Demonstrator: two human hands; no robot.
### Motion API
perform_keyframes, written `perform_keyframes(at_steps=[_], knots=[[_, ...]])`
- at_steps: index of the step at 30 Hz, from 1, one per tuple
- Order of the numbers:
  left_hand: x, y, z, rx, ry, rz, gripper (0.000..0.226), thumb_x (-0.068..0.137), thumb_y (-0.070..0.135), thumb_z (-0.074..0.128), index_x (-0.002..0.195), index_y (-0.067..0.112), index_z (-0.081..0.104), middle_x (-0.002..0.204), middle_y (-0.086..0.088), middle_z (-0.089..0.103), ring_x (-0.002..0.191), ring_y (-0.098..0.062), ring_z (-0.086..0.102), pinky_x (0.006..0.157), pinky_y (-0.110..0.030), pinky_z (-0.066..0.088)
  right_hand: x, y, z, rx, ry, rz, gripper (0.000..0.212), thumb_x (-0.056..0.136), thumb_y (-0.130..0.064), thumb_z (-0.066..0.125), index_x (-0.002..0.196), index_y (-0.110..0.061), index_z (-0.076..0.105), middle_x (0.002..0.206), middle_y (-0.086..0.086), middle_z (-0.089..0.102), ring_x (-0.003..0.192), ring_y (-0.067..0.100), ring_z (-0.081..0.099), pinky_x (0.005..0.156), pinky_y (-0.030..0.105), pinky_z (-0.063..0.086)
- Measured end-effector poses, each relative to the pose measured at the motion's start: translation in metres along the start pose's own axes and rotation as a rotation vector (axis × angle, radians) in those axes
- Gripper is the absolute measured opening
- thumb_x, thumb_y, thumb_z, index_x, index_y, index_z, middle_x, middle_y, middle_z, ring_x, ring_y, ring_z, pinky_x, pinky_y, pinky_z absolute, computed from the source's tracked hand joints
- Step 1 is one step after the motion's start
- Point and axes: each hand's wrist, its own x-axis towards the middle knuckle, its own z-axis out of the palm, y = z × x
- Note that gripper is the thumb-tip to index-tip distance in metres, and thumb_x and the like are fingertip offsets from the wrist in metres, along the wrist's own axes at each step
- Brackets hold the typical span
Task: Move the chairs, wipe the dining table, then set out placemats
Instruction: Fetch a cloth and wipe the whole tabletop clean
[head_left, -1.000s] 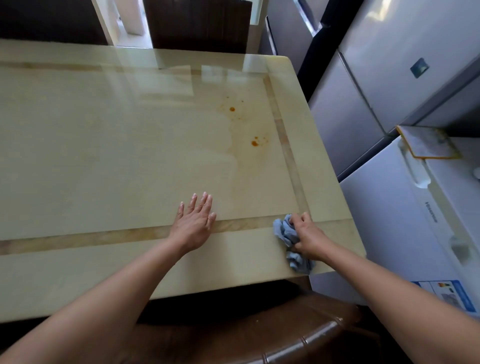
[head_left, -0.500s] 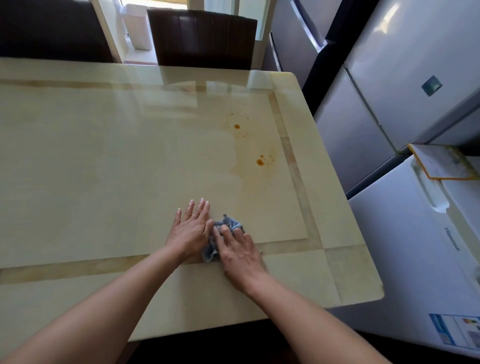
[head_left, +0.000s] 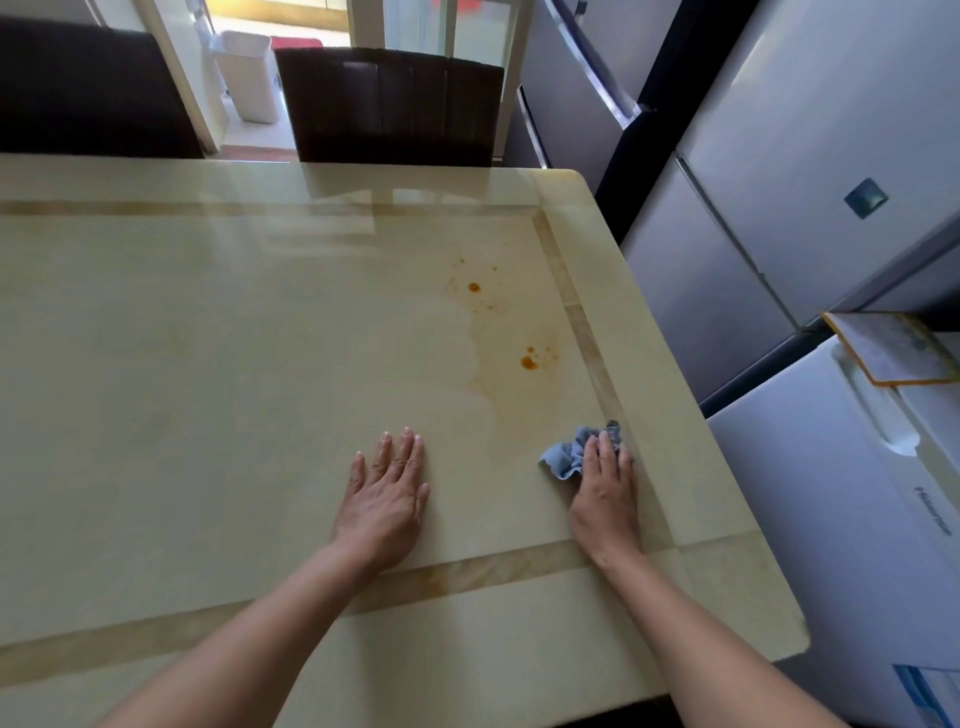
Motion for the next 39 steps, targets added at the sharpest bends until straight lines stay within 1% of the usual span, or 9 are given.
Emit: perform_keyframes(at_steps=[4,6,10,12,15,25,28,32,39], knots=[[0.001,-0.002,0.002,-0.007,0.017,0.011,0.057,0.102,0.034,0.012,0.149,0.019,-0.016,0.157,0.005,-0.023,0.145,-0.016,-0.022,0.117,-0.038,-0.012,-0.003,-0.045,0.015,0.080,0.033,-0.102,0.065,0.076,-0.010,0.019,0.132,0.005,0.049,0.140,0.023,0.047,0.128,0.043,0.044,0.109,0.047,0.032],[0.002,-0.004,0.003,-0.001,0.016,0.021,0.058,0.100,0.040,0.007,0.150,0.020,-0.014,0.156,0.007,-0.023,0.144,-0.014,-0.022,0.117,-0.037,-0.012,-0.005,-0.073,0.020,0.068,-0.023,-0.202,0.062,0.074,-0.011,0.027,0.127,0.002,0.056,0.134,0.019,0.055,0.122,0.041,0.052,0.111,0.043,0.027],[0.004,-0.010,0.007,0.042,0.196,0.049,0.079,0.080,0.049,-0.013,0.152,0.022,0.006,0.157,0.012,-0.002,0.141,-0.008,-0.012,0.111,-0.029,-0.023,0.002,-0.115,0.003,0.081,-0.110,-0.424,0.072,0.080,-0.018,0.002,0.151,-0.012,0.015,0.159,0.005,0.009,0.147,0.027,0.000,0.113,0.032,-0.020],[0.013,-0.011,-0.003,0.070,0.260,0.049,0.074,0.085,0.045,-0.007,0.151,0.019,0.014,0.157,0.009,0.009,0.141,-0.013,-0.007,0.109,-0.028,-0.024,0.019,-0.119,0.001,0.068,-0.068,-0.496,0.061,0.091,-0.012,0.009,0.152,-0.017,0.005,0.160,-0.001,-0.002,0.147,0.020,-0.011,0.111,0.030,-0.020],[0.044,-0.010,-0.020,0.037,0.221,0.002,0.071,0.084,0.047,-0.014,0.150,0.022,-0.009,0.153,0.013,-0.018,0.141,-0.011,-0.022,0.113,-0.032,-0.021,0.052,-0.109,-0.006,0.059,-0.035,-0.510,0.062,0.095,-0.004,0.024,0.152,-0.019,0.005,0.160,-0.003,-0.004,0.147,0.017,-0.011,0.113,0.029,-0.016],[0.097,-0.007,-0.039,0.019,0.074,-0.058,0.056,0.102,0.035,0.012,0.150,0.020,-0.014,0.158,0.008,-0.020,0.146,-0.014,-0.019,0.118,-0.039,-0.011,0.122,-0.008,-0.028,0.000,0.035,-0.199,0.066,0.091,-0.001,0.021,0.152,-0.017,0.005,0.160,-0.001,-0.003,0.147,0.021,-0.006,0.116,0.036,-0.011],[0.096,-0.007,-0.041,0.011,0.075,-0.065,0.056,0.102,0.036,0.010,0.150,0.021,-0.013,0.158,0.009,-0.019,0.145,-0.013,-0.020,0.117,-0.038,-0.012,0.119,-0.028,-0.021,0.047,0.085,-0.138,0.073,0.078,-0.010,0.004,0.149,-0.008,0.022,0.158,0.011,0.017,0.146,0.031,0.014,0.116,0.033,-0.005],[0.099,-0.010,-0.044,0.055,0.265,-0.092,0.071,0.086,0.046,-0.012,0.152,0.022,-0.002,0.158,0.011,-0.009,0.140,-0.009,-0.021,0.112,-0.035,-0.019,0.100,-0.089,-0.005,0.062,0.044,-0.382,0.063,0.072,-0.012,0.032,0.129,-0.015,0.058,0.136,0.006,0.056,0.125,0.033,0.052,0.111,0.035,0.021],[0.150,-0.034,-0.084,-0.036,0.191,-0.192,0.054,0.102,0.036,0.012,0.151,0.023,-0.009,0.159,0.009,-0.015,0.145,-0.014,-0.019,0.117,-0.039,-0.011,0.151,-0.154,-0.019,0.062,-0.030,-0.610,0.062,0.095,-0.007,0.027,0.152,-0.021,0.007,0.160,-0.004,-0.002,0.147,0.018,-0.011,0.113,0.031,-0.016]])
